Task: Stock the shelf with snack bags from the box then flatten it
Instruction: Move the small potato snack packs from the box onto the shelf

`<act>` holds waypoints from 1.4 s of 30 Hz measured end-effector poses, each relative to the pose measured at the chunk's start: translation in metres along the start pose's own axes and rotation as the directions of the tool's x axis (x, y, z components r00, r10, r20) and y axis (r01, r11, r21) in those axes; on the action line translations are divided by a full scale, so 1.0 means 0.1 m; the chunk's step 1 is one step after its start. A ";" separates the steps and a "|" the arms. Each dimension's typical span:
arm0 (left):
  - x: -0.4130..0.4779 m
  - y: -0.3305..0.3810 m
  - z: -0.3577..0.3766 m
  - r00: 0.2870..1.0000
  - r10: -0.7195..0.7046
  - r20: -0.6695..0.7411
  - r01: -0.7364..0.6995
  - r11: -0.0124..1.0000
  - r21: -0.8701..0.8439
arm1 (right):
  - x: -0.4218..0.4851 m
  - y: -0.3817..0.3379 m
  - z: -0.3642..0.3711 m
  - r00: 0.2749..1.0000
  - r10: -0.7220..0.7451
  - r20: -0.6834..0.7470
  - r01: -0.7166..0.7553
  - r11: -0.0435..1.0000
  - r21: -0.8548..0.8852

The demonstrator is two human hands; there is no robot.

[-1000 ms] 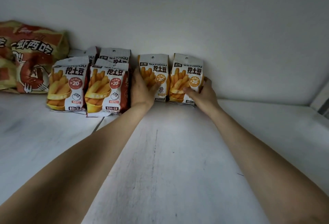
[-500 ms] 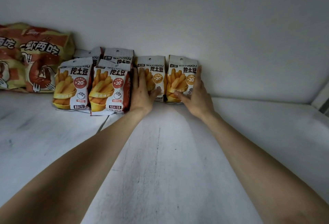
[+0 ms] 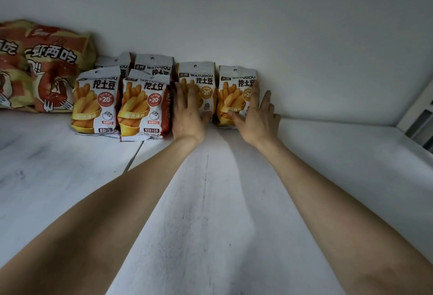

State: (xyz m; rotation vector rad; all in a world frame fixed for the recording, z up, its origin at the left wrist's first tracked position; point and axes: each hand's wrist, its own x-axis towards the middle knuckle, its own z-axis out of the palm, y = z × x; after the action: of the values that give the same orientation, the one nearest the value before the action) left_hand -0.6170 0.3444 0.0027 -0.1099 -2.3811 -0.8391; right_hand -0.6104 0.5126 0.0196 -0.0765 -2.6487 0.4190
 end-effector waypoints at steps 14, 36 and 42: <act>-0.86 0.08 -0.63 0.953 0.003 0.304 -0.103 0.944 0.314 | -0.92 0.01 -0.46 0.991 -0.088 0.097 0.110 0.961 -0.254; -2.57 0.37 -2.62 0.812 -0.105 0.574 -0.277 0.797 0.537 | -3.15 -0.78 -1.59 0.970 -0.101 0.222 0.165 0.943 -0.290; -3.13 0.41 -3.11 0.811 -0.106 0.575 -0.267 0.808 0.525 | -3.90 -0.93 -1.87 0.964 -0.066 0.257 0.148 0.938 -0.315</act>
State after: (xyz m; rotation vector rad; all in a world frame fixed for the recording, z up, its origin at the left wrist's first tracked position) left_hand -0.1904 0.2289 0.0382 -0.2500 -3.0780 0.0509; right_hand -0.1768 0.4286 0.0398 0.0176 -2.9241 -0.0647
